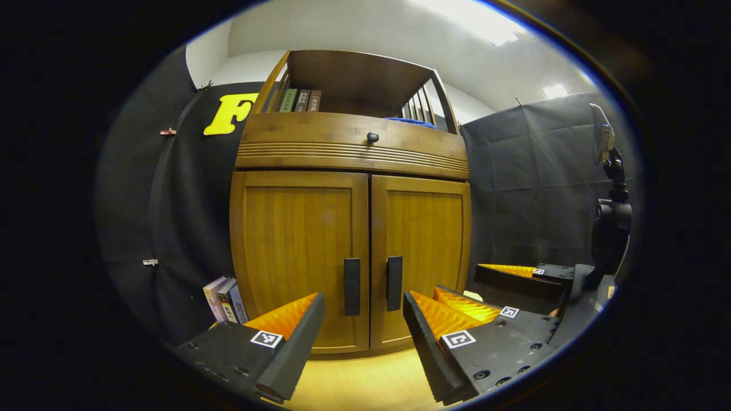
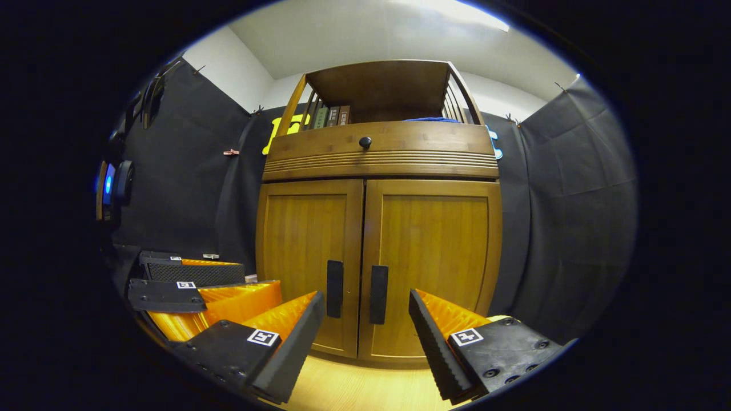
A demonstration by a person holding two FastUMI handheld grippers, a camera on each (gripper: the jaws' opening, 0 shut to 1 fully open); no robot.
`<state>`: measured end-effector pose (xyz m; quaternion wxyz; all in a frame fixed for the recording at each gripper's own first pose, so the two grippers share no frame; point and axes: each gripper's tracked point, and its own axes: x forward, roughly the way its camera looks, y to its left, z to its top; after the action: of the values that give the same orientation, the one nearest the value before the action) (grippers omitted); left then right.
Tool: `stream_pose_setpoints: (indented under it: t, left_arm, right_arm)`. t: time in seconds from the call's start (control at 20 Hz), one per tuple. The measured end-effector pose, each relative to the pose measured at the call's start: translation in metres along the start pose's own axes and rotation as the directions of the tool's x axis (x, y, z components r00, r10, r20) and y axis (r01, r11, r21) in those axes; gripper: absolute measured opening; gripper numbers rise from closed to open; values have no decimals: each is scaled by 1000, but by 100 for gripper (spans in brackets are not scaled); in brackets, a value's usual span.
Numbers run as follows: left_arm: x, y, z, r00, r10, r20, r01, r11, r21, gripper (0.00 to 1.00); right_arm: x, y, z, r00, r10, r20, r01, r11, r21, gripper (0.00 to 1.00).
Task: Open the right door of the double-door shoe cabinet with the right hand, and open the left door with the left hand.
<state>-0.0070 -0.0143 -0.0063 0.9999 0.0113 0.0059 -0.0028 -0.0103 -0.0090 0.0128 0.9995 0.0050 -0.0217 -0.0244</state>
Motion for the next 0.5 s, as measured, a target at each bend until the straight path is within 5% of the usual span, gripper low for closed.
stream_pose_setpoints:
  t: [0.5]
  left_arm:
    - [-19, -1, 4, 1000, 17, 27, -16, 999, -34, 86]
  right_arm:
    - [-12, -1, -5, 1000, -4, -26, 5, 1000, 8, 93]
